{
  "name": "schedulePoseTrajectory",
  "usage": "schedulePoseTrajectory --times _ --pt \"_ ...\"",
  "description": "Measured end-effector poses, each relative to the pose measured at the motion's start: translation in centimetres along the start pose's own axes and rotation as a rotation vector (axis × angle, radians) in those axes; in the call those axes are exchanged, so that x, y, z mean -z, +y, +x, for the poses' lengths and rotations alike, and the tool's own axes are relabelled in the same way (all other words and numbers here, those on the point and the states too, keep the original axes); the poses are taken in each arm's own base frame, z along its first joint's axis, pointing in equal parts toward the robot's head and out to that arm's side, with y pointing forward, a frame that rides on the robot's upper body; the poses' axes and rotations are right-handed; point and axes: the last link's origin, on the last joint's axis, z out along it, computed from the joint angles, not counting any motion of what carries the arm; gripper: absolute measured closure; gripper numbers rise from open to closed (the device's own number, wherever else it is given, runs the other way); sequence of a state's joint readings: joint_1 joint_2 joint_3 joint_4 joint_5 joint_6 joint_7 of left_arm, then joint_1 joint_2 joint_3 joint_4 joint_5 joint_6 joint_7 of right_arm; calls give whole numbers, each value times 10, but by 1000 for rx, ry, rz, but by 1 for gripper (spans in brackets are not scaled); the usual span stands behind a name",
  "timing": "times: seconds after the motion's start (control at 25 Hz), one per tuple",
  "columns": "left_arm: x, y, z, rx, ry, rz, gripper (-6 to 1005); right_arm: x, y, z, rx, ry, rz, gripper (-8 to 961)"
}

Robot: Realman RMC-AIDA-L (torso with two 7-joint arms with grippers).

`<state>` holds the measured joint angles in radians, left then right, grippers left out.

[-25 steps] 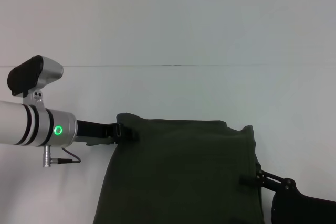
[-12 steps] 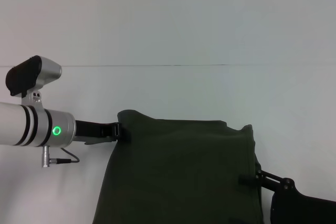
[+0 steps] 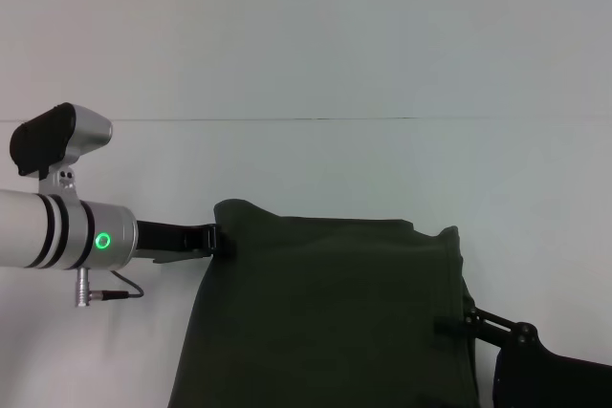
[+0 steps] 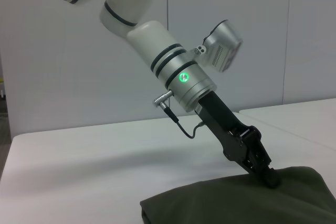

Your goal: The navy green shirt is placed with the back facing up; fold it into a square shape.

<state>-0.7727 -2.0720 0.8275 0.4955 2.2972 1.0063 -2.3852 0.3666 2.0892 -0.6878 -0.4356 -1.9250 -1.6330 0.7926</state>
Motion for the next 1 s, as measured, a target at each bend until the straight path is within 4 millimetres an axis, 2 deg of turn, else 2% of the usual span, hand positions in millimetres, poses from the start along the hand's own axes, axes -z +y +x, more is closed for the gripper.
schedulePoseTrajectory --times 0.56,1.0 --pt "22 -35 -14 151 112 16 953 0 -1 -3 0 -16 7 29" --pt "29 -41 -16 196 181 -16 948 -2 -2 -4 2 -19 2 29"
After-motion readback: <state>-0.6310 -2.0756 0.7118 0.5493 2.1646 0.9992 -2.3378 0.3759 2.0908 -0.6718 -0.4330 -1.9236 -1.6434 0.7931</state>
